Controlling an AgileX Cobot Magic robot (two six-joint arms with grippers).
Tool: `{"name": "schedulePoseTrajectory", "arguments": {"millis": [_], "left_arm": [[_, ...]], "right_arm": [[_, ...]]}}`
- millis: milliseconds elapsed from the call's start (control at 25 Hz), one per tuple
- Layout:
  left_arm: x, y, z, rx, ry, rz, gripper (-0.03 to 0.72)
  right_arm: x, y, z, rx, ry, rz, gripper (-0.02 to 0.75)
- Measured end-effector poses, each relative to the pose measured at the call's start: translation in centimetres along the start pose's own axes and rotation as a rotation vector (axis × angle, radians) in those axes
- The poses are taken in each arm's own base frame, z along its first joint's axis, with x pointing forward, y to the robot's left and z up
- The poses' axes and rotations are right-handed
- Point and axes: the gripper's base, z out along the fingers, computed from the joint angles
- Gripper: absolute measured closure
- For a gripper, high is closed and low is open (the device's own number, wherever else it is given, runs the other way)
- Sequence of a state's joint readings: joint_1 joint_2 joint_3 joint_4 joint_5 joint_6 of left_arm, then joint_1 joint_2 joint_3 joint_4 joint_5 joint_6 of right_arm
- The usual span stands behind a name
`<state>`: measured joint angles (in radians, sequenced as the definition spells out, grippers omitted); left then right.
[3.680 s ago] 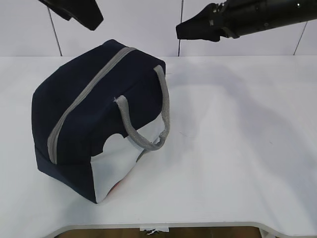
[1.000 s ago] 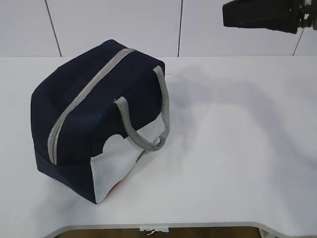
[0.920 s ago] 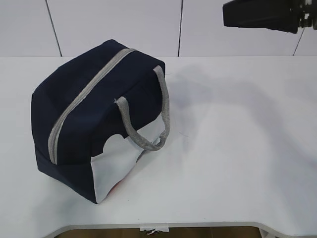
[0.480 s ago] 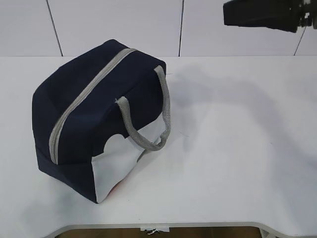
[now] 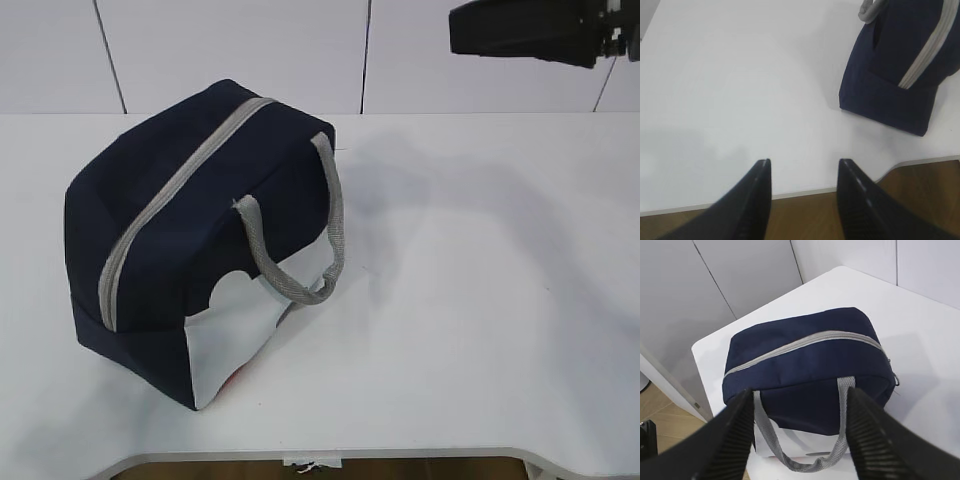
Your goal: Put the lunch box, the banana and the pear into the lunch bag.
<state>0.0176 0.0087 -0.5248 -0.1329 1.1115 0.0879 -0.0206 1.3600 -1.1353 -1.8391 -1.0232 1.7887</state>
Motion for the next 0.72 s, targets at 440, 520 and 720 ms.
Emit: {"name": "schedulePoseTrajectory", "arguments": {"millis": [440,520,720], "left_arm": [[0.0,0.0,0.0,0.0,0.0,0.0,0.391],[0.0,0.0,0.0,0.0,0.0,0.0,0.391],[0.0,-0.01,0.0,0.001,0.0,0.0,0.405]], "right_arm": [[0.0,-0.02,0.0,0.002,0.0,0.0,0.283],[-0.01,-0.04,0.0,0.004,-0.001,0.0,0.283],[-0.08,-0.35,-0.01,0.039,-0.009,0.0,0.283]]}}
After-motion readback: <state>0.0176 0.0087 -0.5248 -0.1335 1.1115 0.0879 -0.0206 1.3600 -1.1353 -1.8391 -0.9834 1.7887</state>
